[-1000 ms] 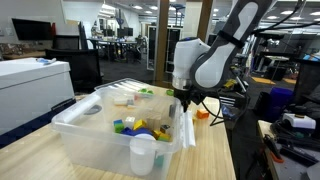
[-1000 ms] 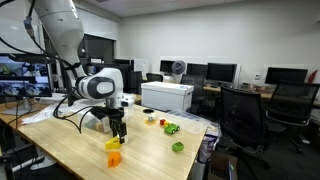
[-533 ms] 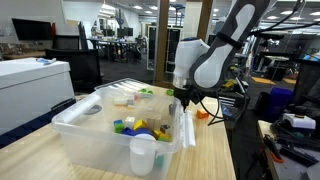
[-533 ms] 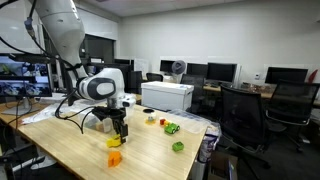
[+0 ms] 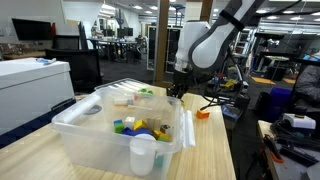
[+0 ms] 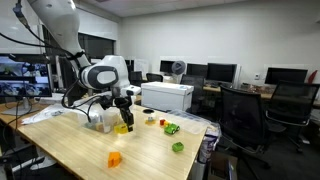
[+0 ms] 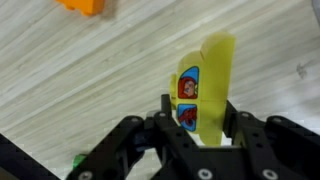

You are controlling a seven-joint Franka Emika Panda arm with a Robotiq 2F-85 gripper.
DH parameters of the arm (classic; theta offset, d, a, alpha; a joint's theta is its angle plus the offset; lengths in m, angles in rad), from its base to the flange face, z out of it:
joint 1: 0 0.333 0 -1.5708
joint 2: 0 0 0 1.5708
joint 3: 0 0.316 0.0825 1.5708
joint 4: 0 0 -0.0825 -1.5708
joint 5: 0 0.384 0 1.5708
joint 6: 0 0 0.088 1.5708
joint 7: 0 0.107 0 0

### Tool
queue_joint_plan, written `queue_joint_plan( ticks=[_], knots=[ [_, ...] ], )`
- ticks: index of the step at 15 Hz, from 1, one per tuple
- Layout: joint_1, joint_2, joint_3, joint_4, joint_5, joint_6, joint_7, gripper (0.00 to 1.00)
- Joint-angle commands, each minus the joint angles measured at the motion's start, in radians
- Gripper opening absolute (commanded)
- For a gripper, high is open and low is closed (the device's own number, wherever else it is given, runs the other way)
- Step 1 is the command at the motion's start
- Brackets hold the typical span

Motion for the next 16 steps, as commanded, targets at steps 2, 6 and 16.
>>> queue_joint_plan(
  ticks=[2,6,16],
  knots=[
    [-0.003,-0.124,0.006,-0.002,0.045,-0.073,-0.008,0.22],
    [0.003,-0.202,0.032,0.022,0.056,-0.116,0.008,0.22],
    [0.056,-0.420,0.185,-0.016,0.113,-0.129,-0.018,0.22]
  ],
)
